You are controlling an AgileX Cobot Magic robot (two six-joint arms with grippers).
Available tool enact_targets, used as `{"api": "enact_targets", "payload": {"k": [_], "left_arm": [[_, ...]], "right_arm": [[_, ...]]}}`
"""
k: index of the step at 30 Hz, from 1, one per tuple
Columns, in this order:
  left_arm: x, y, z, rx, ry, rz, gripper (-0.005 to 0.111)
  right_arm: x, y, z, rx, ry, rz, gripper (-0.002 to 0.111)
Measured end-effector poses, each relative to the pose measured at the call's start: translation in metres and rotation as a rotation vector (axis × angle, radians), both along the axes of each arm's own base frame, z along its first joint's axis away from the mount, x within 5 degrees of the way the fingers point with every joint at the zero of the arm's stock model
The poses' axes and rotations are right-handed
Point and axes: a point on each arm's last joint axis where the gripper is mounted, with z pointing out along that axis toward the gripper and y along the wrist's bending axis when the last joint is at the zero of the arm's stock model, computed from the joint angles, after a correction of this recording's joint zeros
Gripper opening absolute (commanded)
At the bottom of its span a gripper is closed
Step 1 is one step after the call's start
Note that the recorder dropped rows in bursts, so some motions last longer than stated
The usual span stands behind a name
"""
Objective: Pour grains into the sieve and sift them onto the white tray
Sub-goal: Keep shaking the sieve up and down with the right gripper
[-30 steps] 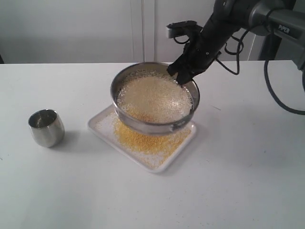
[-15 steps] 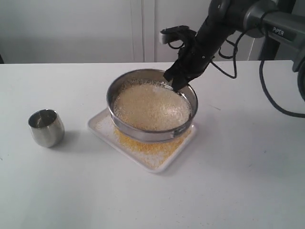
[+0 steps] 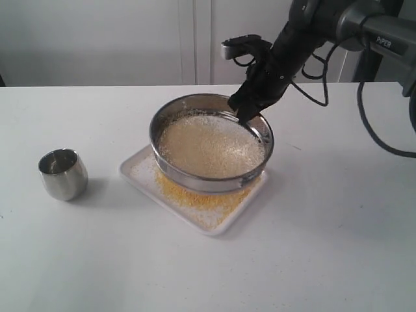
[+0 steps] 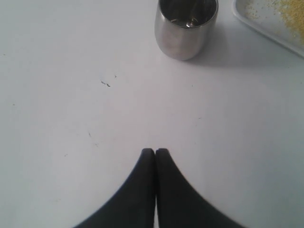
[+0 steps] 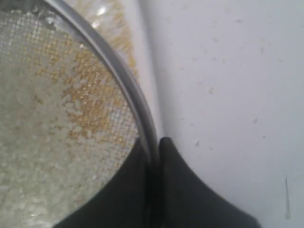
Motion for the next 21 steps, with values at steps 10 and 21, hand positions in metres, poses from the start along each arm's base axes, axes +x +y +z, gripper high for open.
{"api": "enact_targets", "payload": {"k": [10, 21], "left_arm": [[0.000, 0.000, 0.000, 0.000, 0.000, 0.000, 0.000], [0.000, 0.000, 0.000, 0.000, 0.000, 0.000, 0.000]], "right_arm": [[0.001, 0.002, 0.006, 0.020, 0.014, -0.143, 0.000], [0.004, -0.008, -0.001, 0.033, 0.044, -0.130, 0.000]]}}
